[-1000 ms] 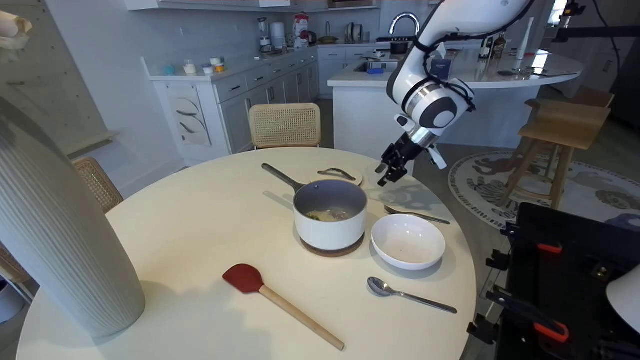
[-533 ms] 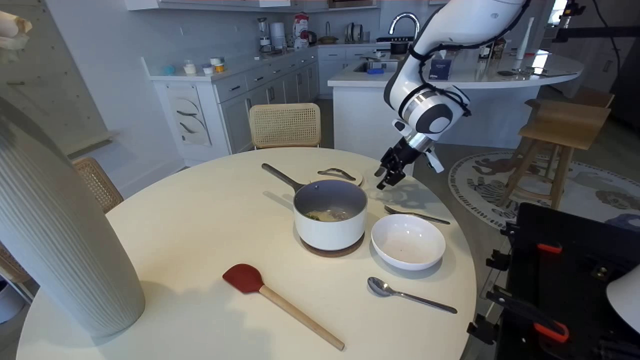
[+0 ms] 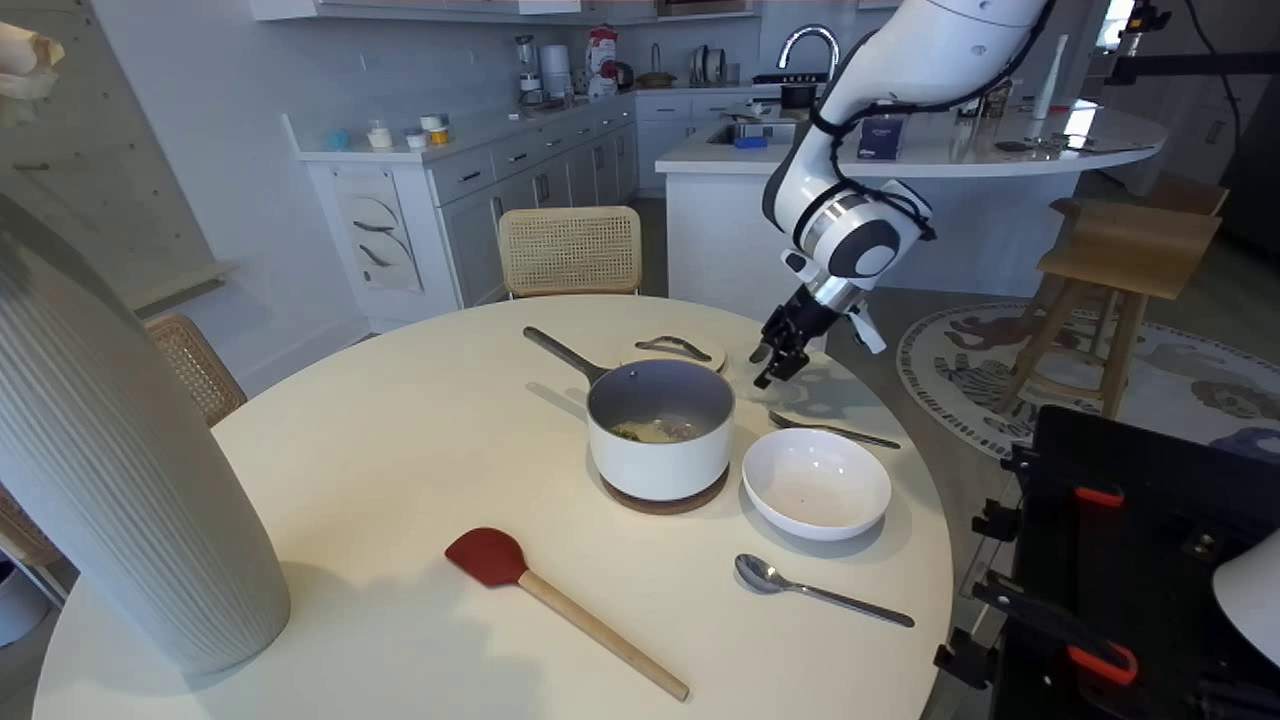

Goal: Pour the contents of the colourless cup into the white pot

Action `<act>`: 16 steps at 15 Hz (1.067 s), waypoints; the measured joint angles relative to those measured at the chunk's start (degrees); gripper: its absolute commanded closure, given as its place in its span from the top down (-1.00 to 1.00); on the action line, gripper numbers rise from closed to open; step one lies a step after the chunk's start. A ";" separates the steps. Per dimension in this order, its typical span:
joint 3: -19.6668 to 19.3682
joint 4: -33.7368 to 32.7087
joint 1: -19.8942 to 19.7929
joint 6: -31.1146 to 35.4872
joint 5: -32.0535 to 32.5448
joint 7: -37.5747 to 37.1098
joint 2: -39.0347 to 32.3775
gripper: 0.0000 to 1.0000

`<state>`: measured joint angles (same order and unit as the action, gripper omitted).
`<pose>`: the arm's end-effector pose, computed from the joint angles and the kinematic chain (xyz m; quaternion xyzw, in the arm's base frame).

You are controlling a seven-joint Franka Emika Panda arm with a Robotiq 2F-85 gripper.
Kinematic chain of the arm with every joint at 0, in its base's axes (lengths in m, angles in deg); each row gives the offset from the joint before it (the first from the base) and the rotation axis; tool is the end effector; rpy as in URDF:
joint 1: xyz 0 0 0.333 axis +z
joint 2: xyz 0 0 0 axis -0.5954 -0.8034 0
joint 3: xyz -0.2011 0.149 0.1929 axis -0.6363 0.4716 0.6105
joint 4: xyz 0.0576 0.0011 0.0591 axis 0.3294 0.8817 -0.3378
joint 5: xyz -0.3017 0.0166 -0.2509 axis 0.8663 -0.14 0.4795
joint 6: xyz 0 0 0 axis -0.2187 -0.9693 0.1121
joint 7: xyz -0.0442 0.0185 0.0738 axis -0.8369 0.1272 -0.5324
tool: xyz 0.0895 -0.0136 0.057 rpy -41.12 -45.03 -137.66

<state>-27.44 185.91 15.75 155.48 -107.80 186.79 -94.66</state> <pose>0.4874 -0.2559 0.0691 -0.9191 -0.2947 -0.2616 0.0066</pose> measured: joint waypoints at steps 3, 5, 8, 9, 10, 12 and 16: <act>0.00 -0.32 0.17 0.15 0.27 -0.13 -0.65 -0.21; 0.00 -0.43 0.22 0.18 0.80 -0.56 -1.16 -0.21; 0.00 -0.71 0.26 0.20 2.00 -2.64 -1.68 -0.21; 0.00 -0.90 0.28 0.20 2.30 -3.36 -1.78 -0.21; 0.00 -1.12 0.28 0.20 2.54 -3.79 -1.89 -0.21; 0.00 -1.47 0.28 0.20 2.93 -4.59 -2.08 -0.21; -0.02 -1.99 0.28 0.22 3.14 -4.69 -2.37 0.50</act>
<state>-27.46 183.92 16.03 155.70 -104.66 182.10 -97.02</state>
